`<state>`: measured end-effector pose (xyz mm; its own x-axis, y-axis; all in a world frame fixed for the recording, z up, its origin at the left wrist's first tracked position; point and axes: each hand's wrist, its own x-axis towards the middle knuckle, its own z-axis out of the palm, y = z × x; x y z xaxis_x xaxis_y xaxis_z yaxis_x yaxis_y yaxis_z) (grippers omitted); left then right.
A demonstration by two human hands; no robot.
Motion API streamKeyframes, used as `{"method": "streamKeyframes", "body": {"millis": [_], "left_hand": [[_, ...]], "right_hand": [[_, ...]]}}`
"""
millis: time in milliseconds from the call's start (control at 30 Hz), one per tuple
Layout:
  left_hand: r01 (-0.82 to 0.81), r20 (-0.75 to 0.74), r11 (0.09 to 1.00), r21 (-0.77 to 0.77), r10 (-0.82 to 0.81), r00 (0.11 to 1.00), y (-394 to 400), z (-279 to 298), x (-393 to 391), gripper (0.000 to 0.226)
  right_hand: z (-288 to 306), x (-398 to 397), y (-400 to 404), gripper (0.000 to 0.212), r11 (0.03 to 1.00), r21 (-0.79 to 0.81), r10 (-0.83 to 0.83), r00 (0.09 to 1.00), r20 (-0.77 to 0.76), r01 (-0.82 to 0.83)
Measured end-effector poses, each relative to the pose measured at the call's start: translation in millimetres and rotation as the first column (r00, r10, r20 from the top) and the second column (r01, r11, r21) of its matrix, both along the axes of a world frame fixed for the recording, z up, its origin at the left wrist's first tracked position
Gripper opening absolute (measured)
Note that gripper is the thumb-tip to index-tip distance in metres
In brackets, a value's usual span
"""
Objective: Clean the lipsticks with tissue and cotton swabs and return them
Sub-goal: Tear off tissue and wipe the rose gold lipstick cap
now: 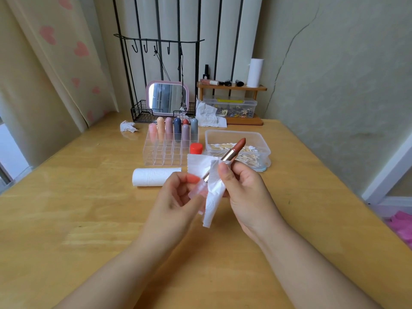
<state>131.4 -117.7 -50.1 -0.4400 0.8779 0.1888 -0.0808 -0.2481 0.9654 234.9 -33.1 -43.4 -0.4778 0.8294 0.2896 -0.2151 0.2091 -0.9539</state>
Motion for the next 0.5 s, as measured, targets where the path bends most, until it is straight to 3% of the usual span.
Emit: {"method": "streamKeyframes", "body": {"millis": [100, 267, 400, 500], "left_hand": [[0.175, 0.255, 0.984, -0.04, -0.159, 0.954, 1.3, 2.2, -4.0, 0.017], [0.052, 0.071, 0.998, 0.029, -0.054, 0.996, 0.6, 2.3, -3.5, 0.004], [-0.05, -0.068, 0.997, 0.058, 0.054, 0.996, 1.1, -0.4, -3.7, 0.018], [0.005, 0.015, 1.0, 0.012, -0.005, 1.0, 1.6, -0.2, -4.1, 0.008]], "right_hand": [[0.0, 0.9, 0.6, 0.026, 1.0, 0.003, 0.009, 1.0, 0.018, -0.009], [-1.3, -1.1, -2.5, 0.028, 1.0, 0.015, 0.02, 1.0, 0.003, -0.02], [-2.1, -1.5, -3.3, 0.028, 1.0, -0.009, 0.03, 0.999, 0.03, -0.03], [0.3, 0.6, -2.0, 0.03, 1.0, 0.019, 0.015, 0.999, 0.047, -0.016]]}}
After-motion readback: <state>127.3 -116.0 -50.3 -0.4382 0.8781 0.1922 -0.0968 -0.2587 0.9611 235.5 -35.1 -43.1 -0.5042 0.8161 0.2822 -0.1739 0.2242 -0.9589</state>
